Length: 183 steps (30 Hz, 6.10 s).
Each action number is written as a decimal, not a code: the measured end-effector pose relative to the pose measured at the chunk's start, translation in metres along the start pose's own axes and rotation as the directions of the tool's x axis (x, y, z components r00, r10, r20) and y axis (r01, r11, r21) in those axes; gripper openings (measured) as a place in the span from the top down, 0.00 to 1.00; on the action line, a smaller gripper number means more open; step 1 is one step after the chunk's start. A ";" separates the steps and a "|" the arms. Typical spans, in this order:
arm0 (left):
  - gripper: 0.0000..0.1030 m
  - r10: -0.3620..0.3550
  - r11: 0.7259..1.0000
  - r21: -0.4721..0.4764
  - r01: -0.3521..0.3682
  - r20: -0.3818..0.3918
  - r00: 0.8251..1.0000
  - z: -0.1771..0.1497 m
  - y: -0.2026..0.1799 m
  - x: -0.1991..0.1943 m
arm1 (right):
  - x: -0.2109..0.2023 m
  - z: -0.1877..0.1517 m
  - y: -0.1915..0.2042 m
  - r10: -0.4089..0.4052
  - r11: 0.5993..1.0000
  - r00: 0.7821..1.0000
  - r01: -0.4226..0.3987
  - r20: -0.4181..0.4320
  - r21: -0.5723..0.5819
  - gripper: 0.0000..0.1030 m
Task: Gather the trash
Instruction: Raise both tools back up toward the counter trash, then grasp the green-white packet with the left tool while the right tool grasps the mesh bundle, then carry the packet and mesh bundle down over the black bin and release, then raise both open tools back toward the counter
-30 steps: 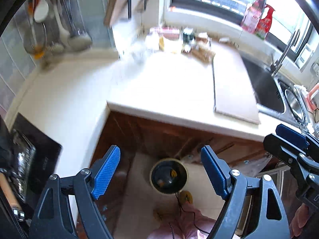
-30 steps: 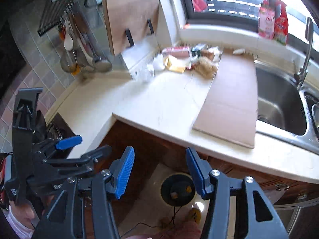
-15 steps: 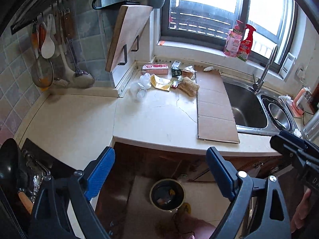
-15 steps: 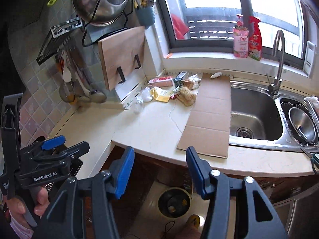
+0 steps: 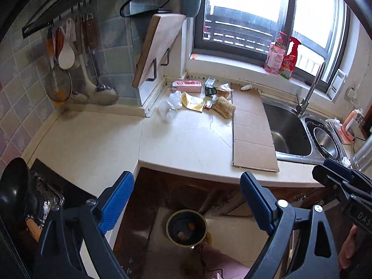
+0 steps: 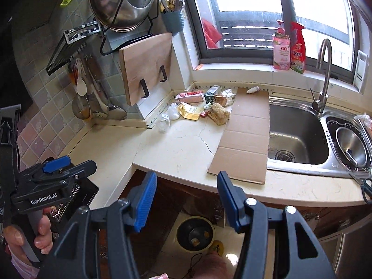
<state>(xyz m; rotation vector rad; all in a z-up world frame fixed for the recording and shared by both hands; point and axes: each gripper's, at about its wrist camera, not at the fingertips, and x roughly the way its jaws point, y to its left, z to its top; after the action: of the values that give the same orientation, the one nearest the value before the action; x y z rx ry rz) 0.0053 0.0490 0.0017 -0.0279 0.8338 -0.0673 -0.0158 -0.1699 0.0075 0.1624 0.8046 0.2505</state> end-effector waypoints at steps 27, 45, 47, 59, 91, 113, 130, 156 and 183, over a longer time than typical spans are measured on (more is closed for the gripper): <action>0.07 0.004 1.000 0.015 -0.003 -0.070 0.998 0.150 -0.076 0.183 | 0.153 0.149 -0.113 -0.001 0.998 0.992 -0.007 -0.125 -0.064 0.47; 0.40 0.003 1.000 0.023 0.004 -0.293 0.956 0.196 -0.093 0.411 | 0.398 0.189 -0.165 0.151 0.986 0.900 -0.164 -0.409 0.003 0.47; 0.40 0.000 1.000 0.024 0.007 -0.299 0.954 0.197 -0.093 0.418 | 0.411 0.188 -0.166 0.162 0.984 0.890 -0.177 -0.427 0.007 0.47; 0.40 -0.021 1.000 0.003 0.024 -0.335 0.942 0.204 -0.089 0.448 | 0.445 0.186 -0.164 0.194 0.975 0.860 -0.224 -0.471 -0.008 0.60; 0.95 -0.317 0.912 -0.352 0.210 -0.280 0.906 0.217 -0.056 0.520 | 0.428 0.185 -0.165 0.216 0.971 0.911 -0.239 -0.351 -0.022 0.75; 0.96 -0.406 0.909 -0.144 0.392 -0.088 0.910 0.147 -0.076 0.268 | 0.221 0.125 -0.124 0.146 0.985 0.979 -0.156 -0.142 -0.067 0.76; 0.96 -0.437 0.899 -0.080 0.429 -0.200 0.877 -0.067 -0.031 0.137 | 0.105 -0.069 -0.053 0.045 0.998 0.984 -0.051 -0.174 -0.029 0.76; 0.87 -0.262 0.959 -0.253 0.128 -0.613 0.745 -0.332 0.031 0.453 | 0.419 -0.301 -0.071 0.011 1.000 0.812 0.008 -0.584 0.029 0.74; 0.33 -0.108 0.969 -0.245 -0.030 -0.531 0.840 -0.298 0.067 0.427 | 0.418 -0.248 -0.014 -0.015 0.994 0.800 -0.052 -0.599 -0.094 0.64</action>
<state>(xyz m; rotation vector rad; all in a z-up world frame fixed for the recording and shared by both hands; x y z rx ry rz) 0.0745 0.0862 -0.5175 -0.2708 1.4111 -0.0084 0.0838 -0.0536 -0.4537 -0.0173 1.4242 0.3716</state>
